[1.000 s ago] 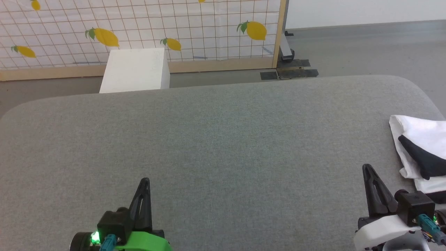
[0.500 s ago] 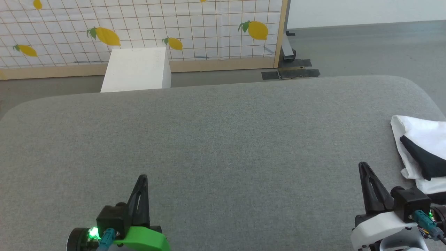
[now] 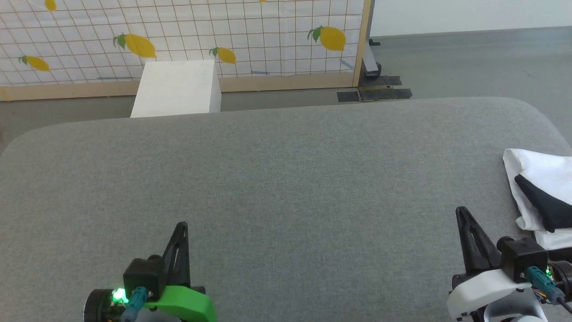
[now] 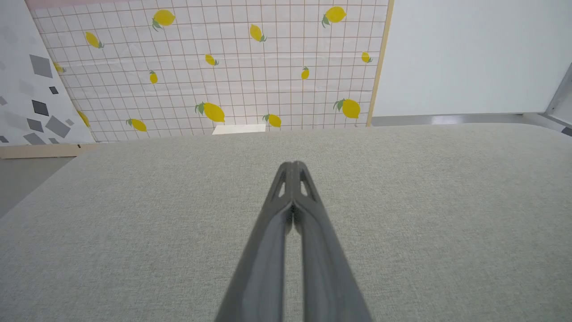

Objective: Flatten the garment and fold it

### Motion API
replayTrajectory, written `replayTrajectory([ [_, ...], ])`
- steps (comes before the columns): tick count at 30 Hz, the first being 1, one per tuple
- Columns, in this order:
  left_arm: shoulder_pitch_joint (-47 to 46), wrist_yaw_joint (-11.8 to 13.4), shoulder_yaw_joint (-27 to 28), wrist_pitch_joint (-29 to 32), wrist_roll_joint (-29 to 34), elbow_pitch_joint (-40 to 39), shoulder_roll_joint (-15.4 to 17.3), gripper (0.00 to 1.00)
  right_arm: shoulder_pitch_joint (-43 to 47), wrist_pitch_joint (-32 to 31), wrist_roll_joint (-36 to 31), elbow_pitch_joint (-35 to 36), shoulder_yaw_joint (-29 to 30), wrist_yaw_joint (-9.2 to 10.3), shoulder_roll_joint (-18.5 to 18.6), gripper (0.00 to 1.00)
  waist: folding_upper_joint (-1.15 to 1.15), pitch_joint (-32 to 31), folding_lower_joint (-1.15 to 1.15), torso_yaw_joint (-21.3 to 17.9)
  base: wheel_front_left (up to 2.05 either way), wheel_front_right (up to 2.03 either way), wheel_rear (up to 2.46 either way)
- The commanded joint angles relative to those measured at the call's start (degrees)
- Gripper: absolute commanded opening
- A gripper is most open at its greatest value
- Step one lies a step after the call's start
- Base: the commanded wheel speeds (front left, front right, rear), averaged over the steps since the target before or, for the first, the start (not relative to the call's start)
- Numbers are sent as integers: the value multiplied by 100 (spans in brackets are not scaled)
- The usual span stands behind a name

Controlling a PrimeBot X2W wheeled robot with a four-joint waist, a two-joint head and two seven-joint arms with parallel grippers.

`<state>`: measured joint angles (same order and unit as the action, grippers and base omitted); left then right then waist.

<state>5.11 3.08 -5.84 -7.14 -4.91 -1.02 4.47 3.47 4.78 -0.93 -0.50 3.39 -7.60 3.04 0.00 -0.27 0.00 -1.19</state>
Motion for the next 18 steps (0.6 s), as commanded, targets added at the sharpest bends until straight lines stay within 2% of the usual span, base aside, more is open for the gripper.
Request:
replayTrajectory([
  [1, -132, -28, 50, 24, 64, 6, -25, 0, -110, -29, 42, 22, -31, 6, -8, 0, 0, 1, 0, 3, 0, 0, 0],
  [18, -253, -118, 221, 245, 201, 37, -68, 0, -186, -173, 58, 31, -129, 7, -11, 0, 0, 9, 0, 40, 0, 0, 0],
])
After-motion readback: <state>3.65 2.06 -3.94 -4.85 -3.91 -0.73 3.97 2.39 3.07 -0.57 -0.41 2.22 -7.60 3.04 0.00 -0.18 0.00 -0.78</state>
